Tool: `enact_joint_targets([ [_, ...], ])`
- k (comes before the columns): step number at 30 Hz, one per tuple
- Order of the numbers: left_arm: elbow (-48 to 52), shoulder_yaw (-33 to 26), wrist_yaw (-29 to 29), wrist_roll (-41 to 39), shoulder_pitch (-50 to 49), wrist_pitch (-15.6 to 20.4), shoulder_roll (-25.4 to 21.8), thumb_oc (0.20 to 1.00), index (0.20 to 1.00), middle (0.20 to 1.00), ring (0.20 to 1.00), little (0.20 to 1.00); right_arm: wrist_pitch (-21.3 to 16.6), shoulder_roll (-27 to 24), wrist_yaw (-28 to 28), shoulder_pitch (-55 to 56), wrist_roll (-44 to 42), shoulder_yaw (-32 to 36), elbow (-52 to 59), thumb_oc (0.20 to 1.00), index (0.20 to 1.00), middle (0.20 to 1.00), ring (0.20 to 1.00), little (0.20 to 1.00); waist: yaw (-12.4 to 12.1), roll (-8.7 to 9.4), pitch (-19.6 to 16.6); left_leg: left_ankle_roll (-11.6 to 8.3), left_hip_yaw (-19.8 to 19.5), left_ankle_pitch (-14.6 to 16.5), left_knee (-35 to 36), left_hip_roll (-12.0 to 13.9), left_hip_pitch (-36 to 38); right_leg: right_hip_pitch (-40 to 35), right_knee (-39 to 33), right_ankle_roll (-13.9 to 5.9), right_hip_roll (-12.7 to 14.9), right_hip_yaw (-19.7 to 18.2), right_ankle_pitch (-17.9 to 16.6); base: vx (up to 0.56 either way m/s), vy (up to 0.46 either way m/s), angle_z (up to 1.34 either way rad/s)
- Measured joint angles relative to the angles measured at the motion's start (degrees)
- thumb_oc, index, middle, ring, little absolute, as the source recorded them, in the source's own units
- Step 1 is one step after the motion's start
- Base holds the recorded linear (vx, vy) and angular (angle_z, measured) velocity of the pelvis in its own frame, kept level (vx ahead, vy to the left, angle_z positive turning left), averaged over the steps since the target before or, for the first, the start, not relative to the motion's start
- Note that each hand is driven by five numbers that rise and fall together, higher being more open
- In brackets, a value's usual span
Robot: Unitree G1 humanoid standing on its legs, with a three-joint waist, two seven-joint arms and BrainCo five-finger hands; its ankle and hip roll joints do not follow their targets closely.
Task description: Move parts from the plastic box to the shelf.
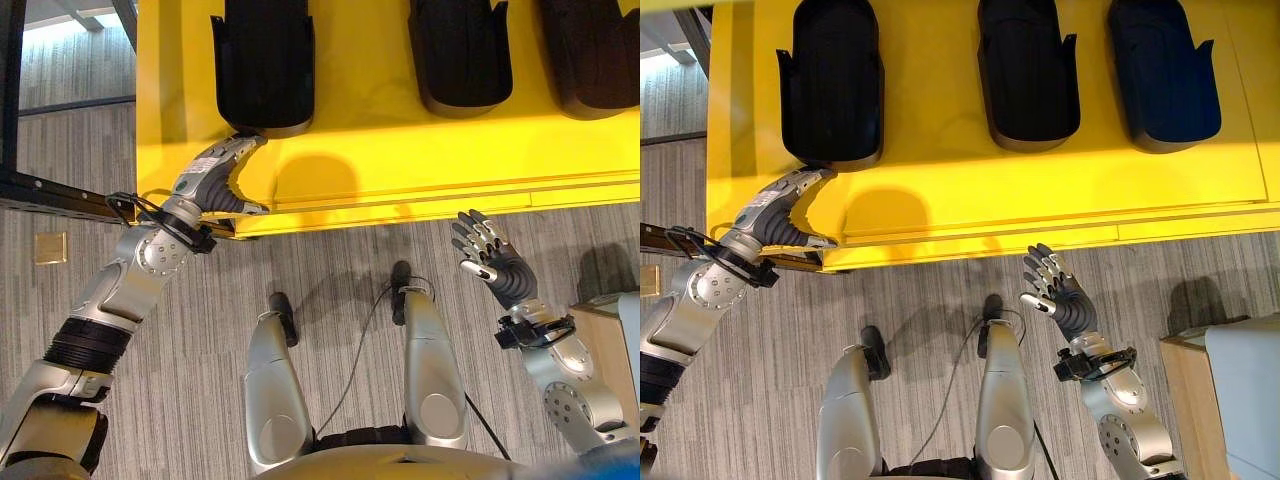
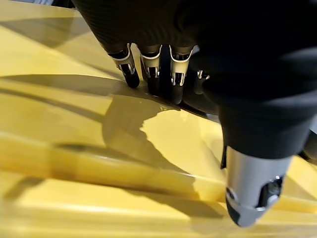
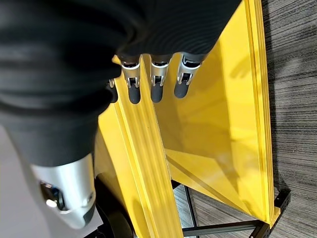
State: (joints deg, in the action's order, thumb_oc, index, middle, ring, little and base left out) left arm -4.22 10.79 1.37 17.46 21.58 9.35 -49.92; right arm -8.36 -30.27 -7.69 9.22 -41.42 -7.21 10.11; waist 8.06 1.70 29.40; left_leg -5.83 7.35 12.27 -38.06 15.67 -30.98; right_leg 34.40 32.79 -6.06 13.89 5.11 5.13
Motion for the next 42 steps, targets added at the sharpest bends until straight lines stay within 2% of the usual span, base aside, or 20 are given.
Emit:
enact_joint_targets([
  [14, -1.81, 2.55, 0.50, 0.00, 4.08, -0.05, 2.00, 1.000, 1.000, 1.000, 1.000, 1.000, -0.01, 0.01, 0.03, 0.04, -0.11, -0.01, 0.00, 1.000, 1.000, 1.000, 1.000, 1.000, 0.44, 0.20, -0.02, 0.06, 0.24, 0.19, -0.24, 0.16, 0.03, 0.01, -0.15, 0.04, -0.18, -0.25, -0.20, 0.00, -0.001, 0.00],
  [25, -1.60, 1.99, 0.62, -0.03, 3.17, 0.25, 2.04, 1.000, 1.000, 1.000, 1.000, 1.000, -0.01, 0.01, 0.07, 0.11, -0.10, -0.01, 0.00, 1.000, 1.000, 1.000, 1.000, 1.000, 0.61, 0.20, -0.02, 0.02, 0.37, 0.26, -0.23, 0.29, 0.02, 0.07, -0.27, 0.05, -0.37, -0.44, -0.27, 0.00, 0.000, 0.00],
  [30, 1.60, -1.81, 0.06, -0.11, -3.48, 1.52, 1.92, 1.000, 1.000, 1.000, 1.000, 1.000, -0.02, 0.06, 0.09, 0.13, -0.06, -0.02, -0.02, 1.000, 1.000, 1.000, 1.000, 1.000, 0.69, 0.17, -0.02, 0.04, 0.41, 0.38, -0.25, 0.28, 0.14, -0.06, -0.23, 0.37, -0.34, -0.45, -0.40, 0.00, 0.000, 0.00],
  [34, 5.57, -5.78, -3.04, -0.64, -11.42, 2.50, 1.47, 1.000, 1.000, 1.000, 1.000, 1.000, 0.02, 0.00, 0.20, -0.55, 0.03, -0.01, -0.11, 1.000, 1.000, 1.000, 1.000, 1.000, 0.10, 0.15, -0.02, 0.07, 0.35, 1.01, -0.16, 0.10, 1.57, -1.59, -0.42, -0.05, -0.04, -0.19, 0.17, -0.03, 0.017, 0.02],
  [38, 8.48, -6.43, -4.77, -2.68, -15.57, 2.51, 1.42, 1.000, 1.000, 1.000, 1.000, 1.000, 0.01, -0.01, 0.20, -0.37, 0.09, -0.06, -0.06, 1.000, 1.000, 1.000, 1.000, 1.000, -0.43, -0.28, -0.22, 0.22, 0.04, 0.71, 0.02, -0.12, 2.12, -2.80, -1.17, 0.00, 0.15, 0.20, -0.36, -0.02, 0.011, 0.06],
  [40, 9.63, -6.52, -5.26, -2.94, -16.54, 2.55, 1.53, 1.000, 1.000, 1.000, 1.000, 1.000, 0.01, 0.03, 0.28, -0.45, 0.09, -0.08, -0.05, 1.000, 1.000, 1.000, 1.000, 1.000, -1.46, -0.34, -0.25, 0.26, -0.10, 0.67, 0.00, -0.18, 2.14, -3.01, -1.42, -0.16, 0.19, 0.31, -0.41, 0.00, 0.008, 0.02],
  [42, 14.61, -6.87, -6.05, -4.49, -19.21, 2.76, 1.69, 1.000, 1.000, 1.000, 1.000, 1.000, 0.00, 0.05, 0.62, -0.59, 0.10, -0.17, 0.03, 1.000, 1.000, 1.000, 1.000, 1.000, -2.08, -0.36, -0.27, 0.47, -0.09, 0.15, 1.13, -0.54, 2.69, -3.91, -2.57, -0.16, 0.35, 0.52, -1.10, 0.00, 0.001, 0.06],
])
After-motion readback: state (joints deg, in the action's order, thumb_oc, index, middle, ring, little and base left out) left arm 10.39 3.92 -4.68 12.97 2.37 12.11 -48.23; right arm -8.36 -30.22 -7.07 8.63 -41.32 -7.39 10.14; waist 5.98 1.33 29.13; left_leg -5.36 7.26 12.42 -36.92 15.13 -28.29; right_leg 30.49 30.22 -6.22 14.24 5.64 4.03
